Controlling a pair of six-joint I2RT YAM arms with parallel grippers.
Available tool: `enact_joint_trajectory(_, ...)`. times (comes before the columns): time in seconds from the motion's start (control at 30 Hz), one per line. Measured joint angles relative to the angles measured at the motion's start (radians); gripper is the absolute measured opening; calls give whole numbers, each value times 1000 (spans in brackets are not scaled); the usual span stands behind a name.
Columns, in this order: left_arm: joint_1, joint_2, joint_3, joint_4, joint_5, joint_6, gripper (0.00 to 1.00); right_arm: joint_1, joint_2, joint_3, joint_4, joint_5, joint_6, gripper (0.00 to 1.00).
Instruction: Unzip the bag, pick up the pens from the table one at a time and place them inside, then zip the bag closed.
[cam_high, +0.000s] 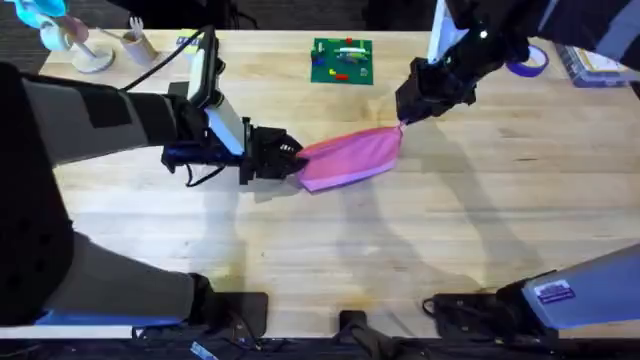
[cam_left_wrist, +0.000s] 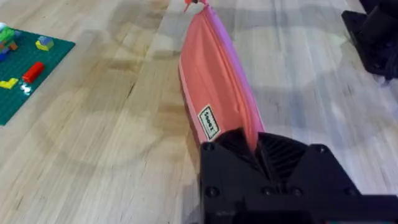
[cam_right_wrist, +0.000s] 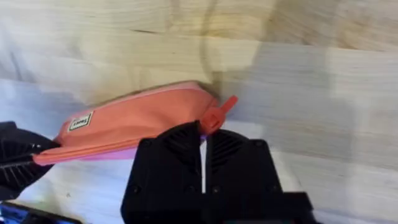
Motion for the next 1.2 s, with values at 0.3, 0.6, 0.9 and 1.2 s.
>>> enact_joint_trajectory(0.3,0,1,0,0,0,0,44,-64,32,-51,34,-16,18,34)
enact_joint_trajectory(0.6,-1,1,0,-1,0,0,44,-121,32,-98,52,-68,61,34)
enact_joint_trajectory(0.9,-1,1,0,-4,-7,0,44,-122,8,-82,35,-25,65,241)
enact_joint_trajectory(1.2,24,1,-2,-14,-38,0,44,-130,-172,-6,-75,201,30,998)
